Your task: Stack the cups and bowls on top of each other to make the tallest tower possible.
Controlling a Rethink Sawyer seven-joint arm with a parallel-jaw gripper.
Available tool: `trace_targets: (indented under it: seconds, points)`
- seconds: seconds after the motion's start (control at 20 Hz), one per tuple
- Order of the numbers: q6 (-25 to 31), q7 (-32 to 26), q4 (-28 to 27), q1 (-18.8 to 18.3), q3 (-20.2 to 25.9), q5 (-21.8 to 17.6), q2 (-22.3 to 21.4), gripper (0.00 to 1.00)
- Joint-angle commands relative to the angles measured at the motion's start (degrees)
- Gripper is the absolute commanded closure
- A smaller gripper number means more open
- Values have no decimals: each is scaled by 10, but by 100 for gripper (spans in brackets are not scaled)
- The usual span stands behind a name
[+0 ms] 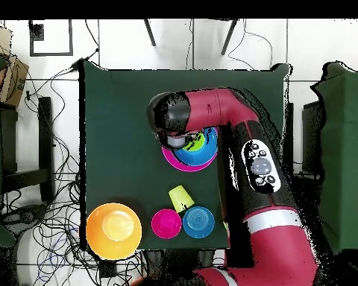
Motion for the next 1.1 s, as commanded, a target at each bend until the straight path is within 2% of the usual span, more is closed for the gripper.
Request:
trace_targets:
  seconds: [0.05, 0.15, 0.2, 0.3, 0.7, 1.1]
  points:
    - [32, -133, 50, 11, 1, -59, -9, 100]
    - [29, -131, 58, 9, 1, -57, -14, 100]
    - [30, -132, 28, 14, 1, -66, 15, 100]
    - [33, -127, 33, 15, -1, -65, 14, 100]
    - [49, -131, 52, 16, -8, -68, -11, 100]
    - [45, -157, 93, -2, -4, -66, -33, 100]
